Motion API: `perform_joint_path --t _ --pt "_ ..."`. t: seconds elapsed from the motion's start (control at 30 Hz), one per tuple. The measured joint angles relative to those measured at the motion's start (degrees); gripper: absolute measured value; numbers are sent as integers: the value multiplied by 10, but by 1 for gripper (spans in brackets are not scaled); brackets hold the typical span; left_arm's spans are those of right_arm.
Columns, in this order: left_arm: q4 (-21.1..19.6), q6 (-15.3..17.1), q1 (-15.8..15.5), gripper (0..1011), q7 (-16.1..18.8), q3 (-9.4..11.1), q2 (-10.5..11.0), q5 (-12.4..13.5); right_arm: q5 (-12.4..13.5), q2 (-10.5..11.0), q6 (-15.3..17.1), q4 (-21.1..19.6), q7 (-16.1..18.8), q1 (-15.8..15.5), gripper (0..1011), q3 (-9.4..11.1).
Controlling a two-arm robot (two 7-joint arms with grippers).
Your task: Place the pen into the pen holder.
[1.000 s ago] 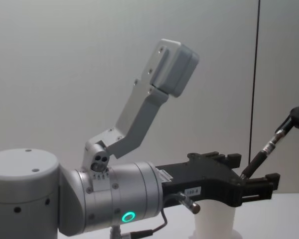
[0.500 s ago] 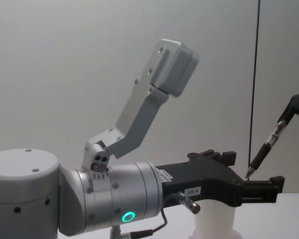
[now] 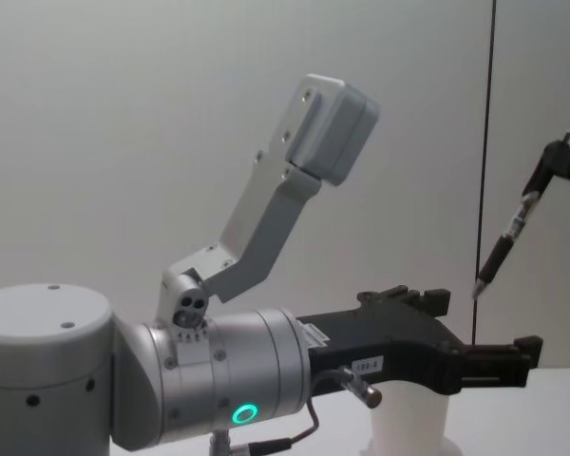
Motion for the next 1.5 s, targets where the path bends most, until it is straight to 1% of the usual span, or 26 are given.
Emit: perform_joint_path --t 0.07,0.13,0.17,0.23,0.3,0.33,0.47,0.57,0.67,0.77,0.9,0.93,1.0,1.03,1.2,1.5 --pt "0 0 0 1000 0 0 0 0 -13 -3 -9 26 20 21 117 -2" --pt "0 0 0 1000 0 0 0 0 -22 -5 -16 42 33 34 118 -4" --pt "0 0 0 999 0 0 0 0 -30 -7 -21 59 47 47 117 -6" --pt "0 0 0 1000 0 0 0 0 -42 -10 -29 87 65 69 117 -8" --pt "0 0 0 1000 0 0 0 0 -50 -13 -36 104 79 81 117 -10" --pt "0 0 0 1000 0 0 0 0 -57 -15 -41 123 90 95 117 -12" --pt "0 0 0 1000 0 0 0 0 -74 -20 -53 157 113 118 117 -16" --pt "0 0 0 999 0 0 0 0 -93 -26 -67 203 140 150 117 -23" --pt "0 0 0 1000 0 0 0 0 -104 -29 -75 229 155 166 117 -27" --pt "0 0 0 1000 0 0 0 0 -120 -35 -88 267 176 189 117 -34" --pt "0 0 0 1000 0 0 0 0 -132 -40 -96 296 190 205 117 -41" --pt "0 0 0 1000 0 0 0 0 -137 -43 -101 311 197 213 117 -45" --pt "0 0 0 1000 0 0 0 0 -141 -45 -105 323 202 219 117 -47" --pt "0 0 0 1000 0 0 0 0 -146 -47 -110 335 207 225 117 -51" --pt "0 0 0 1000 0 0 0 0 -159 -55 -122 371 218 242 117 -64" --pt "0 0 0 999 0 0 0 0 -170 -66 -140 404 222 255 117 -83"
